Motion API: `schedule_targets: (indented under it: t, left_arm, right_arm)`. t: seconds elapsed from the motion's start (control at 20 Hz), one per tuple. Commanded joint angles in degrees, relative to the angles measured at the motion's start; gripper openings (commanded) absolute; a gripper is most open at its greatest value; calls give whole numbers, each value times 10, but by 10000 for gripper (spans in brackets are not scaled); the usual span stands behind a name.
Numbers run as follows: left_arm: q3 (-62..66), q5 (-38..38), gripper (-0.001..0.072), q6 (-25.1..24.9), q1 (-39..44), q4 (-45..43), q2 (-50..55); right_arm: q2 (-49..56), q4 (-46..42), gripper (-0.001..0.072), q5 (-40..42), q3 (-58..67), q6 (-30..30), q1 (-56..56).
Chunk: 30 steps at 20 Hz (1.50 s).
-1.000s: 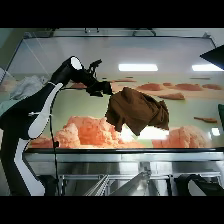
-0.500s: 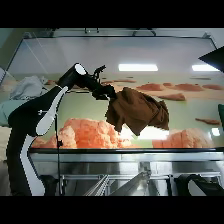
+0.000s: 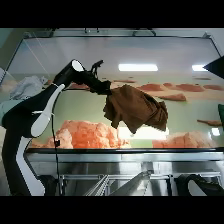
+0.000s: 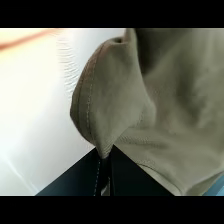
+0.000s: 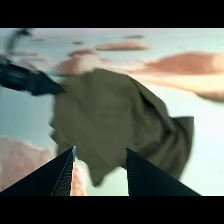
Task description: Fold the shirts.
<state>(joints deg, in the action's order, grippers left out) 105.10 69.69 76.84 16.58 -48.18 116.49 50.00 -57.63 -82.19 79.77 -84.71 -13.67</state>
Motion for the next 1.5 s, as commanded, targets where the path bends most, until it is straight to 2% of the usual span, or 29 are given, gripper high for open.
schedule_targets:
  t: [0.0, 0.05, 0.1, 0.15, 0.3, 0.4, 0.45, 0.5, 0.85, 1.1, 1.15, 1.2, 1.25, 1.45]
  left_arm:
    - [0, -5, 20, -8, -32, -3, -42]
    - [0, 2, 20, -8, -39, -3, -47]
    - [0, 10, 20, -9, -45, -3, -49]
    - [0, 19, 21, -9, -48, -3, -49]
    - [0, 34, 21, -8, -54, -21, -49]
    - [0, 37, 21, -8, -54, -37, -49]
    - [0, 37, 21, -8, -54, -47, -49]
    - [0, 38, 21, -8, -54, -52, -49]
    - [0, 42, 21, -8, -54, -63, -49]
    - [0, 42, 21, -7, -54, -63, -49]
    - [1, 43, 21, -7, -54, -63, -49]
    - [2, 43, 20, -6, -54, -63, -51]
    - [2, 36, 19, -3, -55, -66, -58]
    - [2, -44, 19, 8, -77, -76, -146]
  right_arm:
    - [0, -47, 374, -32, -75, -6, -92]
    - [2, -47, 423, -26, -118, -6, -126]
    - [2, -41, 578, 0, -173, -6, -156]
    - [3, -42, 595, 25, -227, -5, -175]
    - [23, -33, 580, 139, -391, -6, -176]
    - [58, 8, 570, 210, -459, -1, -153]
    - [81, 33, 488, 232, -476, 19, -134]
    - [110, 61, 460, 252, -483, 34, -107]
    - [270, 220, 469, 386, -470, 91, 78]
    - [303, 234, 456, 405, -440, 96, 129]
    - [301, 234, 320, 403, -437, 102, 133]
    - [296, 234, 108, 400, -435, 115, 135]
    - [281, 233, 20, 400, -435, 126, 134]
    - [139, 160, 18, 380, -394, 114, 82]
